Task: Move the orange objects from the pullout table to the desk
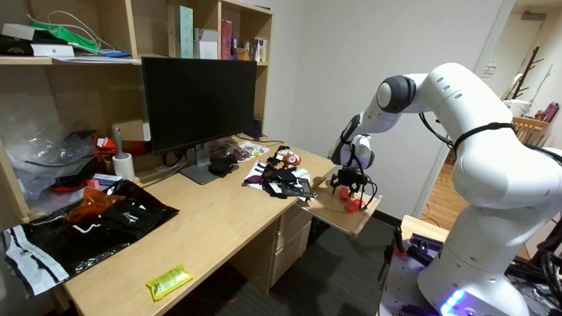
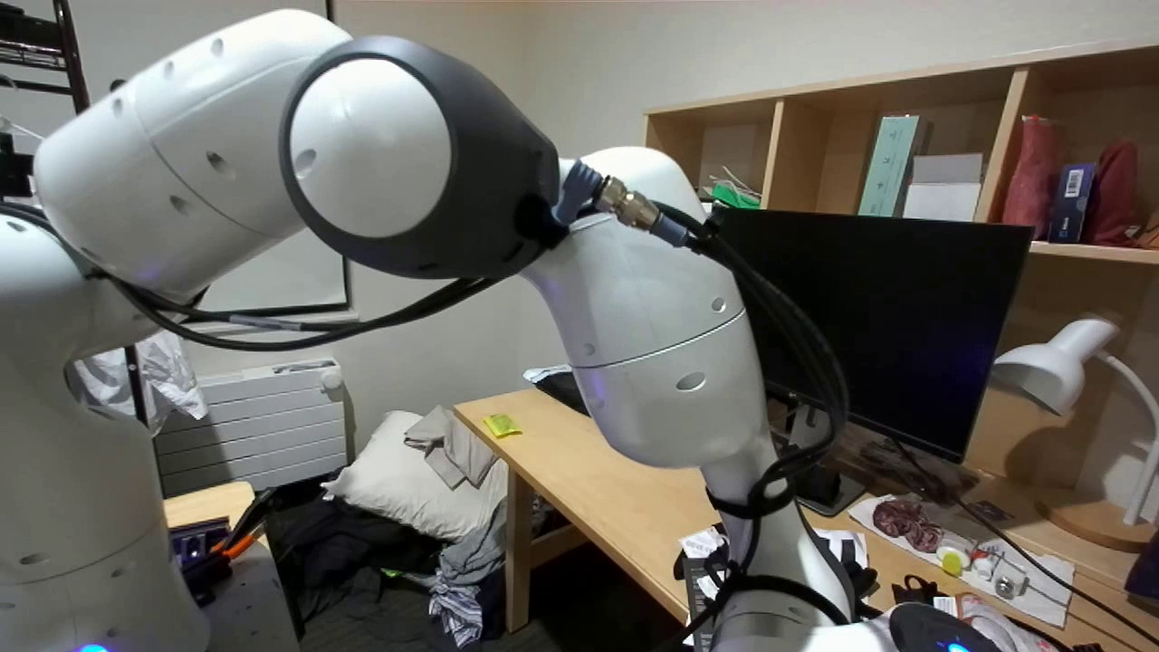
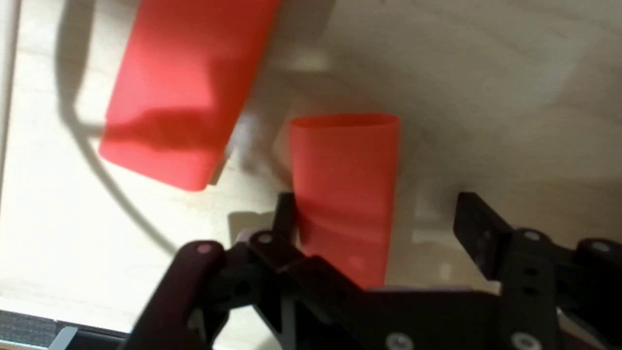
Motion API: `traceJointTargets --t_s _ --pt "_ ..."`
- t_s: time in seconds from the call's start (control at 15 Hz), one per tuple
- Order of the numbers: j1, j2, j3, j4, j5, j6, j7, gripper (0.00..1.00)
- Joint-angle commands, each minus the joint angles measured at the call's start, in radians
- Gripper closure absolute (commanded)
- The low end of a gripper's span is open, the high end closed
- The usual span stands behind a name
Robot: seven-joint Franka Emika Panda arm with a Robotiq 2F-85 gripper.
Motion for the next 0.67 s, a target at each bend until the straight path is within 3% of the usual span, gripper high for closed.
traceJointTargets --t_s 0.0,0.33,0.6 --pt "-0.010 0.019 0.005 0.035 0.019 -0.009 0.021 0.46" --pt "-0.007 0.009 -0.003 0.033 0.016 -0.013 0.033 0.79" --pt "-0.008 -0.042 -0.007 0.016 0.021 -0.033 0.048 0.79"
